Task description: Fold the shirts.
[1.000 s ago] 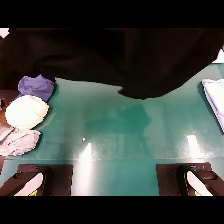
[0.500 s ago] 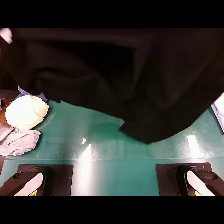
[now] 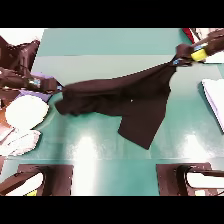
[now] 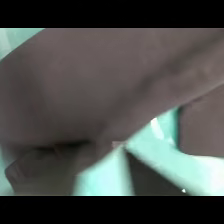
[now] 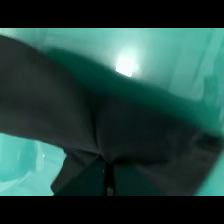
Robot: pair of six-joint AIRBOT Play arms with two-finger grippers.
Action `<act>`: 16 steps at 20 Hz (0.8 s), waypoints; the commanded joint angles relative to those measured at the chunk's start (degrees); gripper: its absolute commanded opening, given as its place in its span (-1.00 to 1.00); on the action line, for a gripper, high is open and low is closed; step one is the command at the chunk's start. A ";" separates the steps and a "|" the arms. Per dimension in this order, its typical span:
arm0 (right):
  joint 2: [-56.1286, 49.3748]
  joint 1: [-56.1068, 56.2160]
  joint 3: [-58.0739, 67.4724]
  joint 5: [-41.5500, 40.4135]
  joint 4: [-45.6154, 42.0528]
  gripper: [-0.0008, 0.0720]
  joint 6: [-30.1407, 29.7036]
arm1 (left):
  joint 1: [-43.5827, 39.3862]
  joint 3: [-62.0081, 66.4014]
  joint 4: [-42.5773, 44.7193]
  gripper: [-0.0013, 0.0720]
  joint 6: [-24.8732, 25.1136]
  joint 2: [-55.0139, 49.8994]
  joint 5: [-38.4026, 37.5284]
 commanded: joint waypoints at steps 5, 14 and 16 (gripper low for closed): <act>-7.02 -2.01 0.09 -3.15 1.99 0.37 -0.04 | 7.30 -0.22 2.14 0.70 -1.60 -5.92 -1.97; -3.61 -3.82 0.09 -2.29 1.62 0.37 -1.55 | -1.31 -21.05 4.20 0.70 2.25 -5.95 6.14; -3.54 -3.58 0.07 -0.22 1.60 0.35 -2.32 | -3.63 -21.79 4.44 0.70 -0.24 -5.95 10.14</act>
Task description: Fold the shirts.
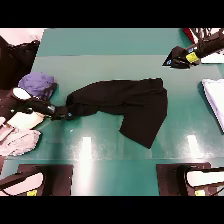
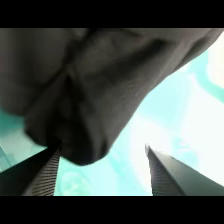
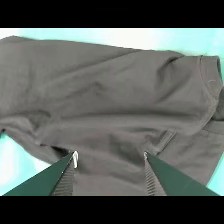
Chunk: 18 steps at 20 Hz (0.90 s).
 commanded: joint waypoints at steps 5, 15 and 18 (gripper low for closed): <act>0.31 0.11 -0.07 10.60 -0.26 0.35 -2.21 | -3.96 -2.29 0.42 -0.90 -2.99 -0.02 6.56; 15.98 -7.06 -40.83 -3.89 -4.52 0.35 -2.21 | -3.96 23.89 0.81 -0.90 -1.53 3.30 -4.90; 17.31 -8.72 -49.53 -7.69 -4.26 0.34 -3.23 | -3.96 28.63 0.83 -0.90 -1.77 3.30 -3.39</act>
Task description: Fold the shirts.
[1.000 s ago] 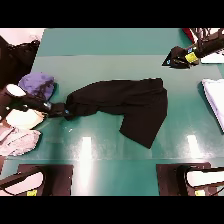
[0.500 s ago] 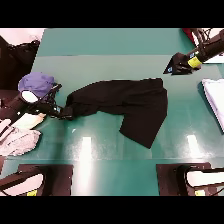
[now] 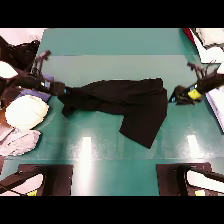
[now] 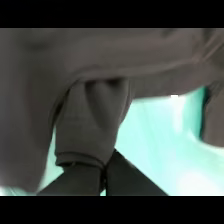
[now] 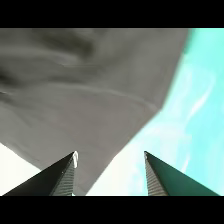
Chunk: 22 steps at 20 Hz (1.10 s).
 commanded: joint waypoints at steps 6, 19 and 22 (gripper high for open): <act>2.25 -1.77 -15.85 -15.04 3.54 0.35 -2.29 | -0.02 5.22 1.68 -0.90 -0.79 0.09 -2.01; -2.49 4.20 -15.76 -26.58 5.90 -0.92 -3.37 | -0.02 5.25 0.94 -0.90 -4.31 0.07 -3.98; 2.99 4.87 -10.19 -23.80 5.92 -0.92 -4.85 | -0.02 9.29 0.02 -0.90 -5.40 0.17 -6.14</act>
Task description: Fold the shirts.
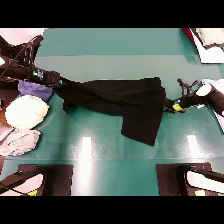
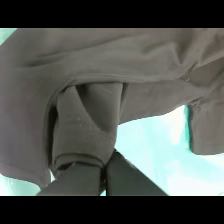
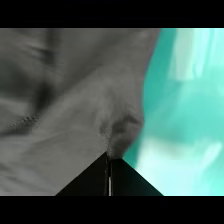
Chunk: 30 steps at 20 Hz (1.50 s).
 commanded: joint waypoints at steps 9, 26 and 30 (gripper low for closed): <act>27.23 -5.90 44.96 2.67 0.20 -0.93 -1.70 | -0.02 48.87 -14.78 -0.90 -3.67 0.42 -6.95; 15.43 -12.66 61.02 23.56 -0.37 -0.93 2.91 | -0.02 29.11 2.16 -0.90 -5.42 15.76 0.52; 5.40 0.66 51.63 22.47 -10.40 -0.93 2.89 | -0.02 3.15 4.20 -0.90 -6.56 12.13 3.91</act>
